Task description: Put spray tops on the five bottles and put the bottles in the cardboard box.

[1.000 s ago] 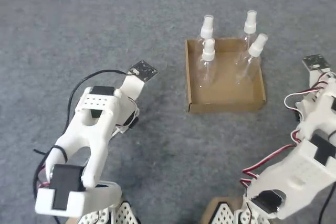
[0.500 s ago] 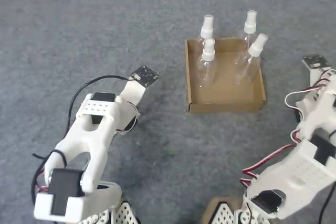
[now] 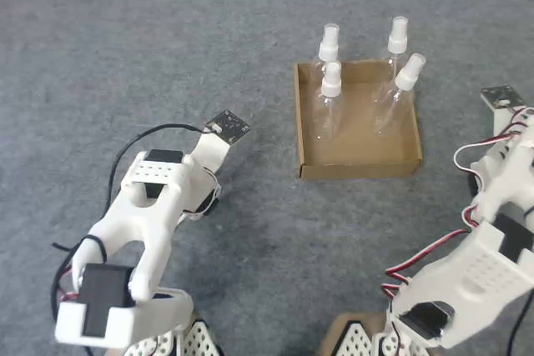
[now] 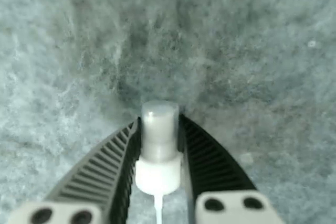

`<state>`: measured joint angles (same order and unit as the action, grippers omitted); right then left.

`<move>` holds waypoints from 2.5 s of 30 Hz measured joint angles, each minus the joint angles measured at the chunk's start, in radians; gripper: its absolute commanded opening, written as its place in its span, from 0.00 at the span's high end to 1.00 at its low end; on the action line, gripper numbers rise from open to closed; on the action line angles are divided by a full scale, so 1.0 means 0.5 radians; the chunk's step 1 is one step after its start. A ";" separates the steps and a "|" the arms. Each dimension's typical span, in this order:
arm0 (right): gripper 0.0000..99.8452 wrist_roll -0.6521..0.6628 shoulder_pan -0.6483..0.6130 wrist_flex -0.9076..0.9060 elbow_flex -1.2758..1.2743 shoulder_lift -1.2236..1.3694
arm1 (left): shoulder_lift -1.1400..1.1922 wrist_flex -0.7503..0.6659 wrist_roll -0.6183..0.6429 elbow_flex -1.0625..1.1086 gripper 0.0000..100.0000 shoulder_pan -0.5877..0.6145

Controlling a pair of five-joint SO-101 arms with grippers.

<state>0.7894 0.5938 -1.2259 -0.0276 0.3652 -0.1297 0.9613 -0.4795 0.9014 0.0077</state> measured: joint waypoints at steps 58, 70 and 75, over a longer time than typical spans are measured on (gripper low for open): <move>0.99 -0.463 -0.927 -0.503 0.064 -1.255 | -1.264 0.697 1.108 -1.135 0.99 0.009; 0.99 -1.028 -2.259 -0.058 -1.013 -2.351 | -1.295 0.899 1.421 -1.823 0.99 0.009; 0.99 -1.151 -2.645 0.402 -1.396 -2.366 | -1.316 0.902 1.537 -1.973 0.99 0.009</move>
<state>0.2140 -0.7288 -1.0249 -0.7258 -0.8178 -0.7879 1.4124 0.2892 -0.0852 0.0123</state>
